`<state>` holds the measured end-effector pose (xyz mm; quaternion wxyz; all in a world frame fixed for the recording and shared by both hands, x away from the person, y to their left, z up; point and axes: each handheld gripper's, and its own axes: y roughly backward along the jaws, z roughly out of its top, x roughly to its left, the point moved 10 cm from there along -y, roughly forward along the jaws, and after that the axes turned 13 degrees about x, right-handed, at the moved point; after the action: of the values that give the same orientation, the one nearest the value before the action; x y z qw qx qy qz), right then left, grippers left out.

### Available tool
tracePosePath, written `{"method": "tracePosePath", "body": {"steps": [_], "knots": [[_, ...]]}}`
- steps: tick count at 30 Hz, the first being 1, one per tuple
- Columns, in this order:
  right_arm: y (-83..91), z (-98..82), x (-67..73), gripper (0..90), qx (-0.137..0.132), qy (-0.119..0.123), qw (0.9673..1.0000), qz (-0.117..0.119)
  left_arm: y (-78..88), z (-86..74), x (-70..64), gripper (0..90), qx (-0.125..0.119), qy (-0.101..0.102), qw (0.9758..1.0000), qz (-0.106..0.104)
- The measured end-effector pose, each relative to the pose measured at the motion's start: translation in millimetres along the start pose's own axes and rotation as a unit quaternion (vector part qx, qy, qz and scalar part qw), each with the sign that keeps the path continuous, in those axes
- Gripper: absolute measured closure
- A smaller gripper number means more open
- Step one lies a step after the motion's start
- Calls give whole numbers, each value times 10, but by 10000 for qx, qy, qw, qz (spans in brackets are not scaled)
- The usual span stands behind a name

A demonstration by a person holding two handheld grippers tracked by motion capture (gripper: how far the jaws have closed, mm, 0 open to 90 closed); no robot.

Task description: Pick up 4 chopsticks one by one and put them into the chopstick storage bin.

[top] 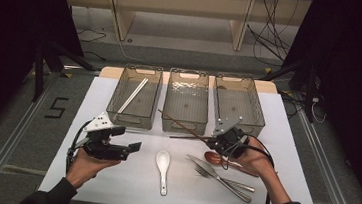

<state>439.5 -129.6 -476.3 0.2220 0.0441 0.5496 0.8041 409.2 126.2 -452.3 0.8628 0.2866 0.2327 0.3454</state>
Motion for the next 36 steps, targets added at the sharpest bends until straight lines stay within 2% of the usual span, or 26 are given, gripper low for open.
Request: {"method": "tracePosePath", "body": {"steps": [4,7,9,12,14,16,18,24,31,36], "knots": [[10,115,80,852,-185,-23,9998,47,-67,62,-49,160,-37,81,9999,-126],[6,207,139,852,-344,-63,9994,80,-100,138,-85,160,-138,217,9994,-235],[5,261,172,852,-435,-96,9990,85,-119,184,-97,160,-175,176,9995,-210],[1,318,192,852,-539,-174,9984,44,-180,266,-146,161,-231,254,9990,-300],[6,353,213,851,-640,-264,9975,138,-228,303,-176,161,-245,282,9986,-365],[11,378,225,851,-700,-321,9969,126,-258,320,-189,161,-231,282,9986,-376],[19,404,250,851,-786,-316,9962,194,-288,337,-194,162,-228,299,9985,-396],[22,481,315,851,-914,-372,9949,207,-355,435,-239,165,-294,451,9971,-542],[26,581,426,851,-1017,-346,9940,207,-410,514,-374,196,-330,360,9966,-663],[31,623,476,851,-1115,-338,9929,244,-430,528,-387,256,-374,530,9944,-830]]}}
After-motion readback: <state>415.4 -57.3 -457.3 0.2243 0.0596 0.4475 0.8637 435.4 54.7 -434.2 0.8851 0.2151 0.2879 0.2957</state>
